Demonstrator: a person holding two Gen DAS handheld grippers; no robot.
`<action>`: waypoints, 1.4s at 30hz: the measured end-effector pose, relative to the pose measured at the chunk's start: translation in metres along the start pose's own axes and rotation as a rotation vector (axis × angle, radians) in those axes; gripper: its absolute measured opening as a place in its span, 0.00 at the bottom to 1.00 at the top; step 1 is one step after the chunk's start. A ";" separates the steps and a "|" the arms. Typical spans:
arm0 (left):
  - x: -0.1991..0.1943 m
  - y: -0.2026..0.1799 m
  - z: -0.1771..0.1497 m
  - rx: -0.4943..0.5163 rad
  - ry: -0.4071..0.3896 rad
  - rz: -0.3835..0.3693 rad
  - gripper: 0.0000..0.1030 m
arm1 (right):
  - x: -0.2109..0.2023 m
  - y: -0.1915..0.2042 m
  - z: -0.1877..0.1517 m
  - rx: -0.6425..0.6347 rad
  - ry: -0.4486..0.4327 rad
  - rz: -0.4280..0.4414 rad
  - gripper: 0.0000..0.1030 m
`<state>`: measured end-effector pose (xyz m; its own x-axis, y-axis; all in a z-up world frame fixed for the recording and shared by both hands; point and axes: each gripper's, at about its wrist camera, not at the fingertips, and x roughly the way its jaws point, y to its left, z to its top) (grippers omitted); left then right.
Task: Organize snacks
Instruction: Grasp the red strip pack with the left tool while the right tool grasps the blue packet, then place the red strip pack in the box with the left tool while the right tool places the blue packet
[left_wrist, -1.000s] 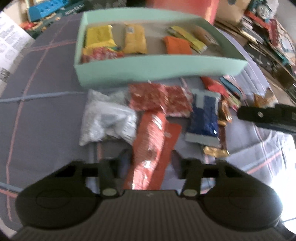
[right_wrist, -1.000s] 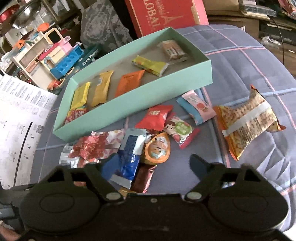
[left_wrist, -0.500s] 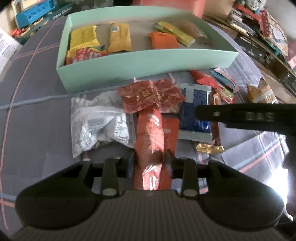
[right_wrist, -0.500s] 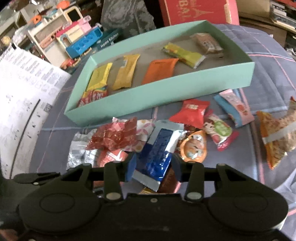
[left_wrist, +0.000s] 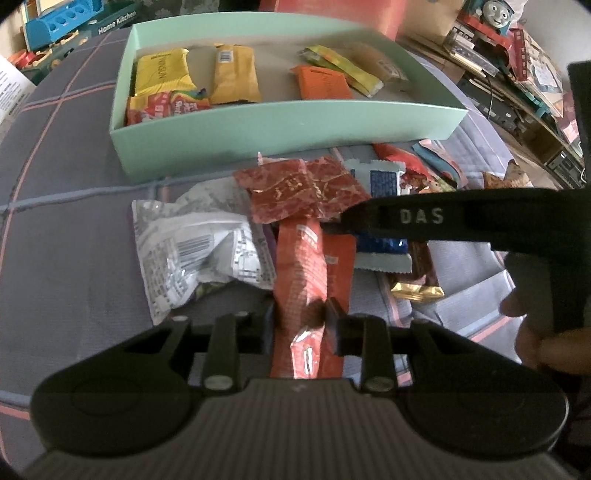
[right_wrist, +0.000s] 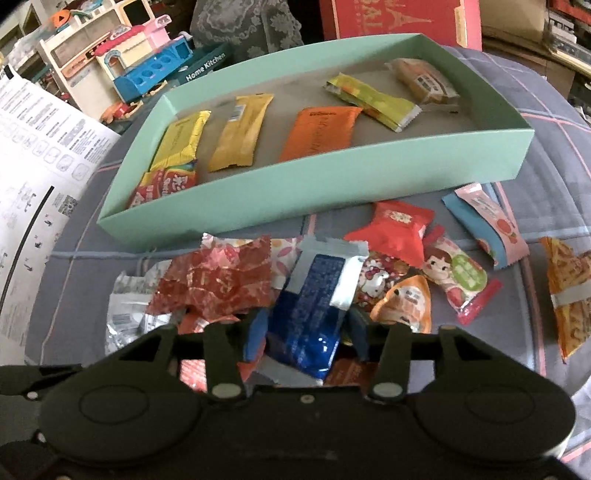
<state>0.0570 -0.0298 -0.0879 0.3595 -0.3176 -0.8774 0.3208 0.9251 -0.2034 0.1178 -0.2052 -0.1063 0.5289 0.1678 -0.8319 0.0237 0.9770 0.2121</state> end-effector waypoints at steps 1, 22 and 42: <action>0.000 0.000 0.000 0.001 0.000 0.001 0.28 | 0.001 0.002 0.000 -0.010 -0.004 -0.006 0.49; -0.015 -0.023 -0.008 0.089 -0.001 -0.085 0.14 | -0.042 -0.042 -0.024 0.044 -0.029 0.026 0.38; 0.009 -0.058 -0.007 0.185 0.069 0.029 0.33 | -0.060 -0.077 -0.059 0.138 -0.013 -0.002 0.50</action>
<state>0.0357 -0.0849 -0.0867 0.3122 -0.2704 -0.9107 0.4688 0.8777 -0.0999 0.0341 -0.2830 -0.1035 0.5394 0.1636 -0.8260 0.1410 0.9496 0.2801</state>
